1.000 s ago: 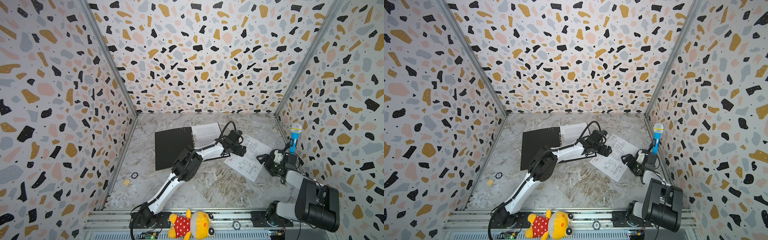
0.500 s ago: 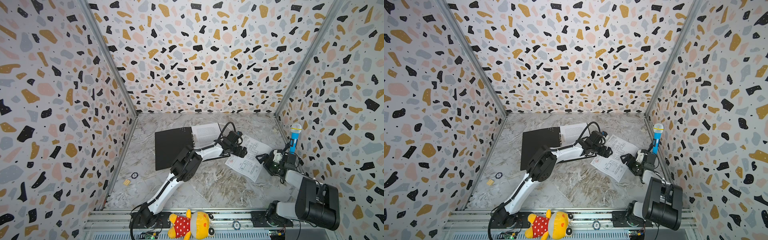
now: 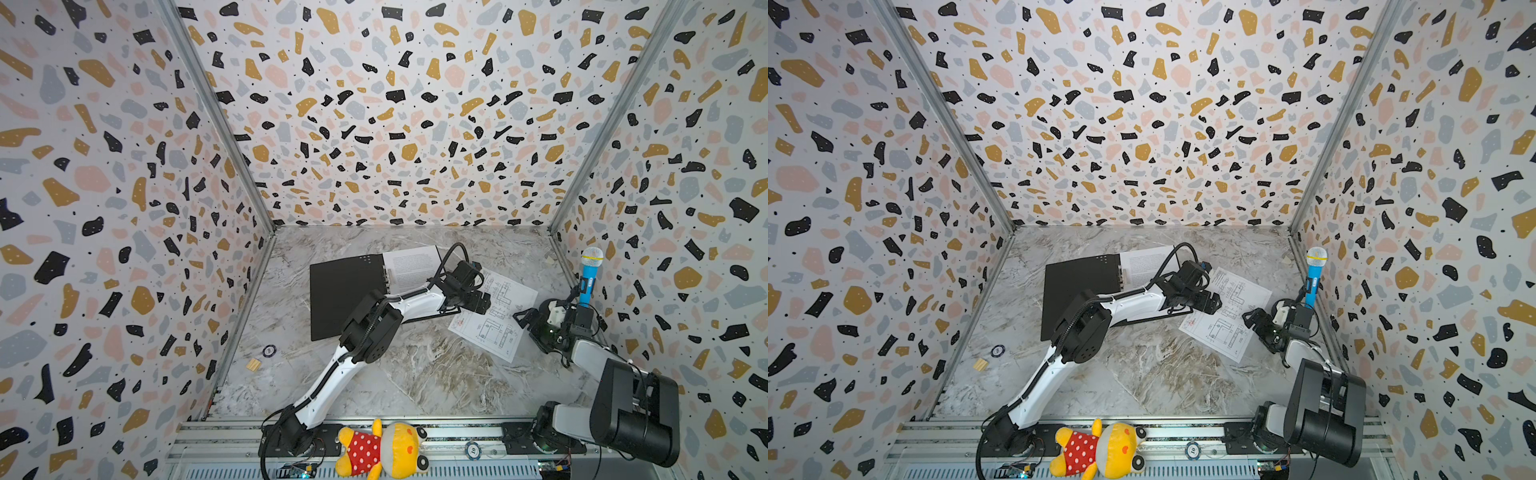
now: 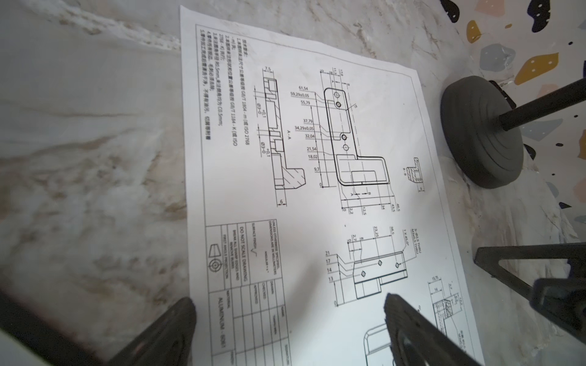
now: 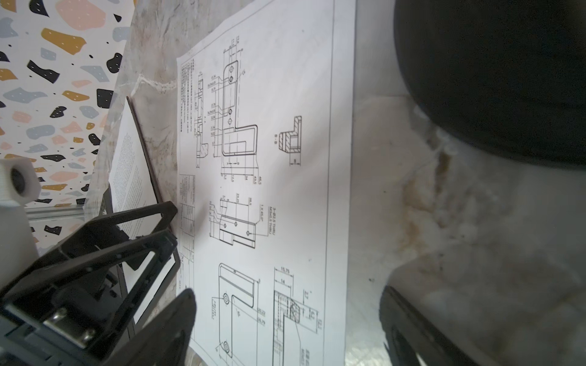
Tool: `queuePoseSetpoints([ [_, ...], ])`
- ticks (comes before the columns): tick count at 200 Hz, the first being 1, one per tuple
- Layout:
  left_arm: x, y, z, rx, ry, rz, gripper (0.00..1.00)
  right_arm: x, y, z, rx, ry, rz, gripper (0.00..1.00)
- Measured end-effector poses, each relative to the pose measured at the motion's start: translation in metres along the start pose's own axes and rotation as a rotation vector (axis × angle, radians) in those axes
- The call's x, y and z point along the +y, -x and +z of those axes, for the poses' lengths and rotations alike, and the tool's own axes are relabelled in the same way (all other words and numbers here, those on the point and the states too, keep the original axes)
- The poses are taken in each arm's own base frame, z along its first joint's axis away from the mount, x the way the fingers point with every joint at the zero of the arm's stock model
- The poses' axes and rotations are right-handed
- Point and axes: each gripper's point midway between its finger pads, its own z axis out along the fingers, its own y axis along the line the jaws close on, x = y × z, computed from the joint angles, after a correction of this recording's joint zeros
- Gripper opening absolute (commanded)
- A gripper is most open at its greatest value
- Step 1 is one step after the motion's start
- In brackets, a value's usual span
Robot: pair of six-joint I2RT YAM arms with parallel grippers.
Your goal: Put the files into the folder
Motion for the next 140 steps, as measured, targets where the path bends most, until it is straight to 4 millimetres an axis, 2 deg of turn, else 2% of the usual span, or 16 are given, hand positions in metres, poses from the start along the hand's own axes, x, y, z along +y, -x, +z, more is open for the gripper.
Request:
queuePoseSetpoints([
  [103, 0.004, 0.003, -0.004, 0.006, 0.03, -0.005, 0.95, -0.001, 0.0, 0.0, 0.0, -0.004, -0.017, 0.91],
  [140, 0.005, 0.012, -0.008, -0.006, 0.038, -0.007, 0.95, -0.001, 0.004, 0.002, 0.0, -0.012, -0.024, 0.91],
])
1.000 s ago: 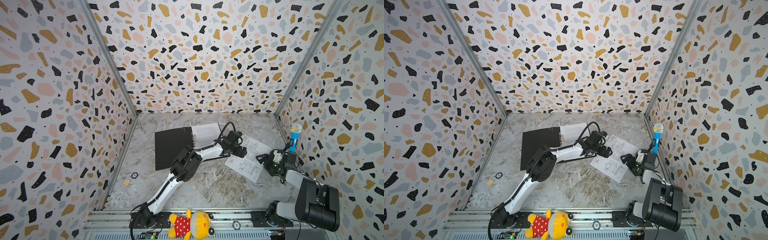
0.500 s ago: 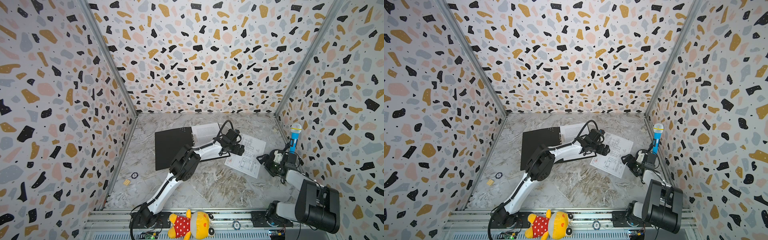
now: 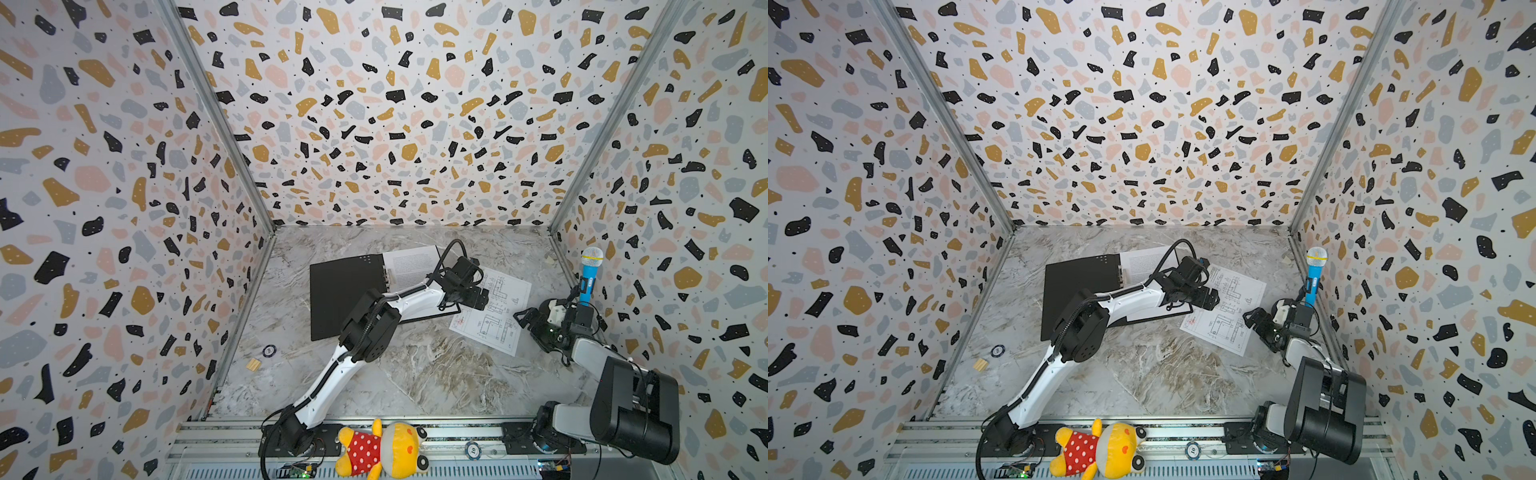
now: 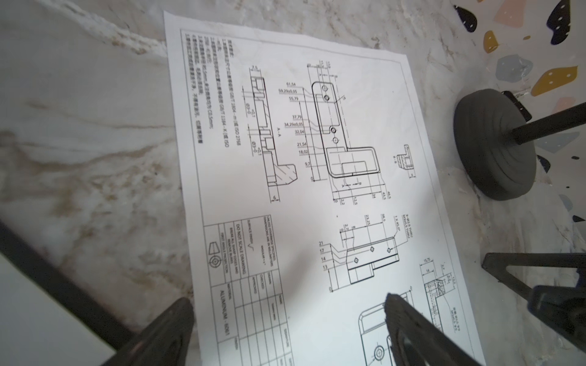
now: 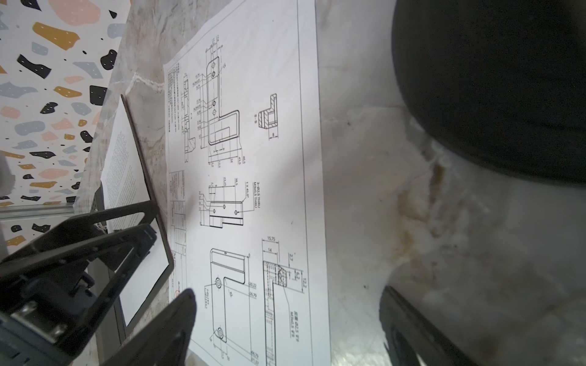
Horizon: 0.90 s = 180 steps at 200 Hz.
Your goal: Put the files into the folder
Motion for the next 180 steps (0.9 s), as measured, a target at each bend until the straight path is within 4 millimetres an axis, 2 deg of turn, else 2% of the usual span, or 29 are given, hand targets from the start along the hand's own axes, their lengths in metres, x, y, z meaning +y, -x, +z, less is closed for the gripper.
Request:
queuePoseSetpoints([
  [26, 0.002, 0.003, -0.001, -0.006, 0.004, -0.003, 0.95, 0.0, 0.001, 0.001, 0.002, 0.0, -0.002, 0.91],
  [90, 0.008, -0.007, 0.008, 0.015, 0.013, -0.008, 0.95, 0.006, 0.003, 0.008, 0.011, 0.015, -0.022, 0.9],
  [180, -0.003, -0.01, 0.01, 0.026, -0.057, -0.009, 0.94, 0.016, 0.003, 0.017, 0.021, 0.064, -0.035, 0.89],
])
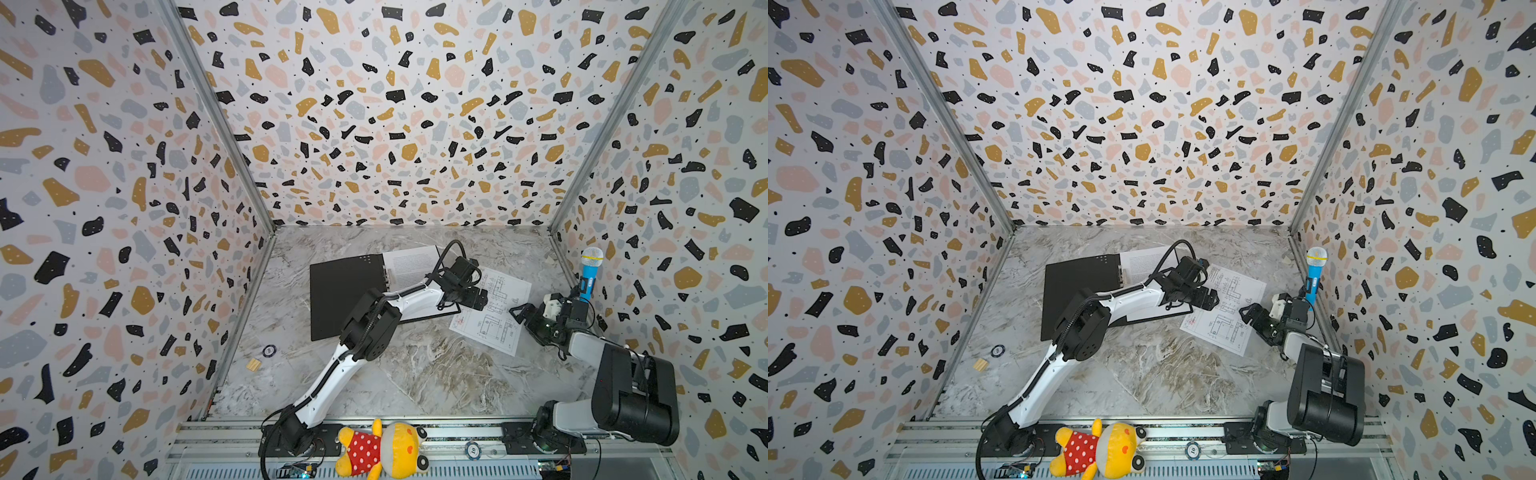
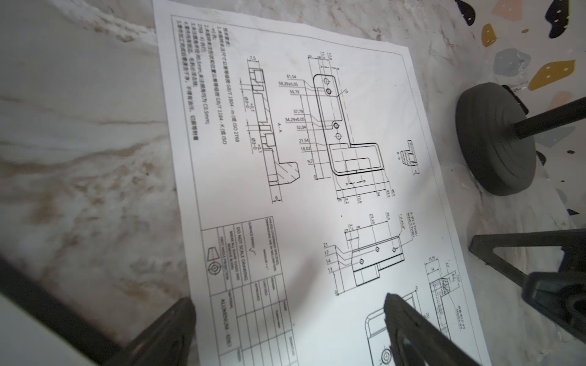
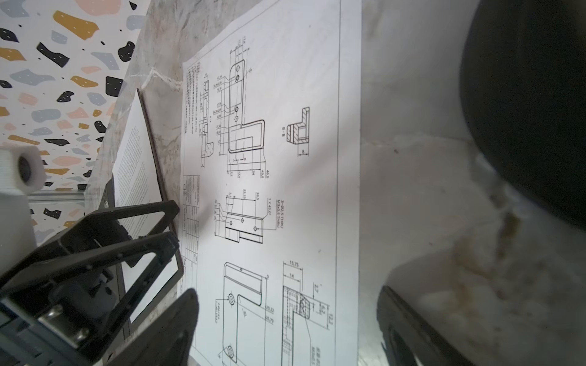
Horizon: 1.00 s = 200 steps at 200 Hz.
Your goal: Put the files into the folder
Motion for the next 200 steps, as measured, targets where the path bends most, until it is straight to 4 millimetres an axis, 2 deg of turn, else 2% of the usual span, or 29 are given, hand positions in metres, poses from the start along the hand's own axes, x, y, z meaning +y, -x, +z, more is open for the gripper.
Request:
queuePoseSetpoints([
  [116, -0.03, -0.002, 0.004, -0.048, -0.218, -0.072, 0.94, 0.012, -0.005, 0.006, 0.019, 0.086, 0.01, 0.88],
  [200, -0.041, -0.005, 0.002, -0.058, -0.303, -0.14, 0.94, 0.018, -0.009, 0.011, 0.044, 0.134, 0.004, 0.87],
])
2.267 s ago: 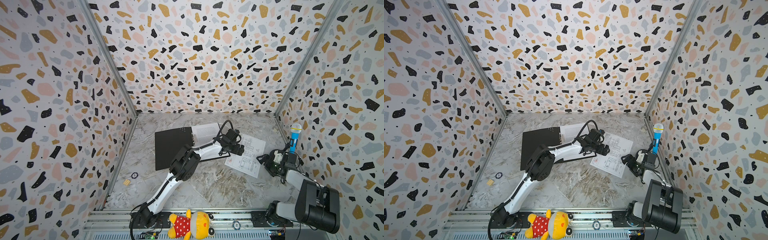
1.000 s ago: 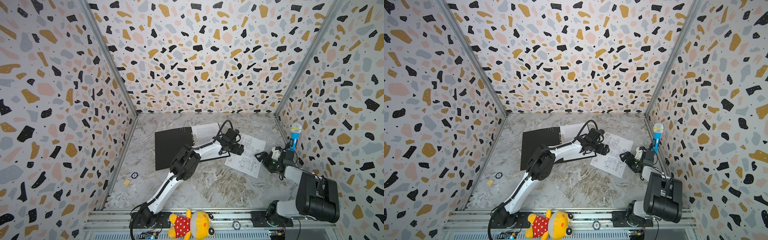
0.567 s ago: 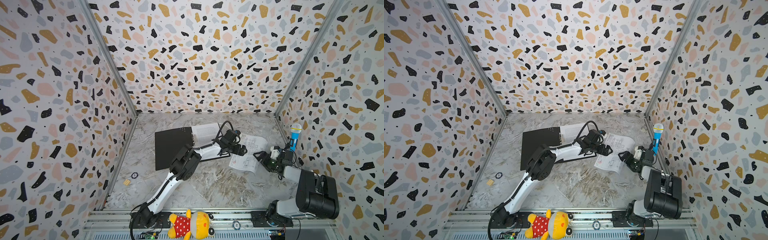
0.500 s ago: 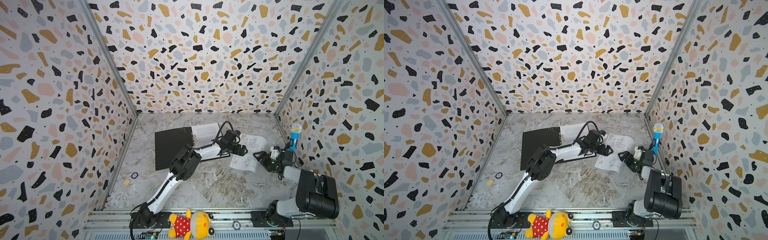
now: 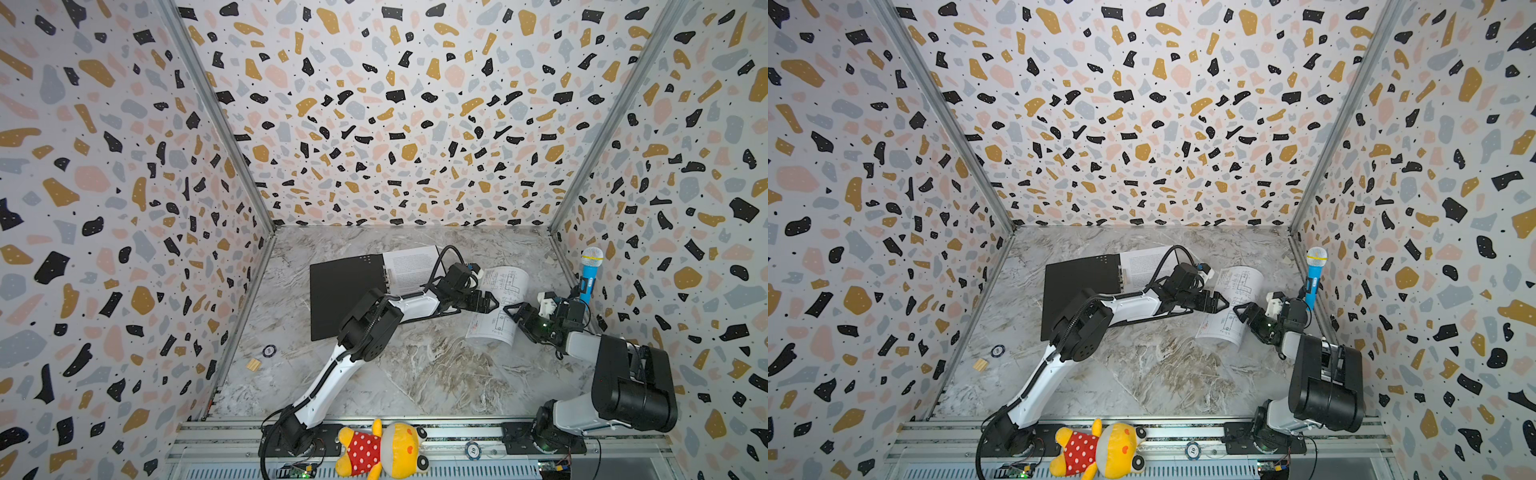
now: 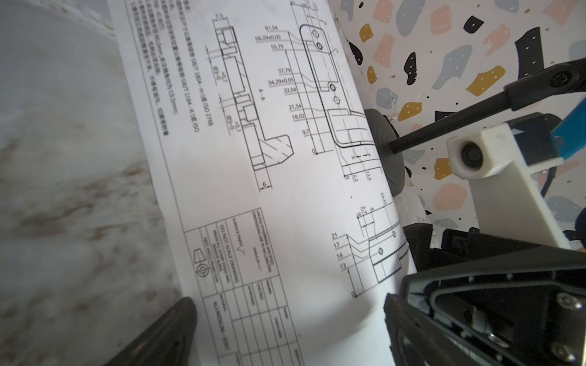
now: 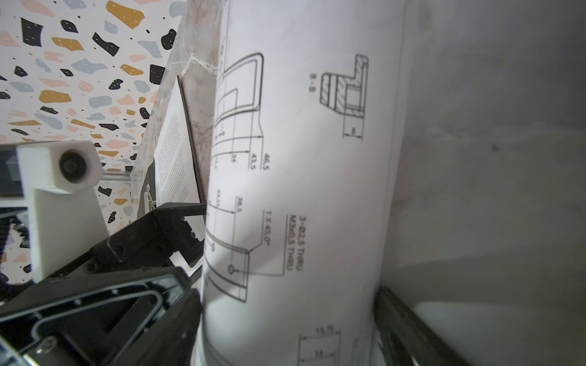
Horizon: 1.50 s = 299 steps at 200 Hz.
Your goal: Put the files into the folder
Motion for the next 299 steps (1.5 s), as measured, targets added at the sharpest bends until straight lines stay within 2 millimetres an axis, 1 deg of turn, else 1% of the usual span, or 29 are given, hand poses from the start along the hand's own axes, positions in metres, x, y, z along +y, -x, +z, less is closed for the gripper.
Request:
queuePoseSetpoints([
  [49, -0.001, 0.0, 0.0, 0.001, -0.008, -0.013, 0.94, 0.006, -0.007, 0.003, 0.022, 0.022, -0.011, 0.86],
  [74, -0.001, -0.001, 0.0, 0.003, -0.004, -0.01, 0.94, 0.006, -0.01, 0.003, 0.028, 0.03, -0.013, 0.82],
  [130, -0.003, -0.003, 0.001, 0.01, 0.005, 0.005, 0.94, 0.005, -0.016, 0.004, 0.03, 0.041, -0.003, 0.77],
  [174, -0.003, -0.004, 0.002, 0.013, 0.005, 0.009, 0.94, 0.003, -0.023, 0.001, 0.03, 0.036, 0.009, 0.69],
  [193, -0.003, -0.004, 0.002, 0.013, 0.005, 0.009, 0.94, 0.002, -0.026, 0.0, 0.032, 0.034, 0.016, 0.69],
  [241, -0.003, -0.004, 0.002, 0.014, 0.006, 0.009, 0.94, 0.002, -0.027, 0.0, 0.031, 0.032, 0.02, 0.68],
  [271, -0.003, -0.004, 0.002, 0.012, 0.008, 0.01, 0.94, 0.0, -0.027, 0.0, 0.029, 0.025, 0.022, 0.63],
  [299, -0.004, -0.004, 0.001, 0.012, 0.008, 0.007, 0.94, -0.001, -0.027, 0.0, 0.028, 0.021, 0.023, 0.63],
])
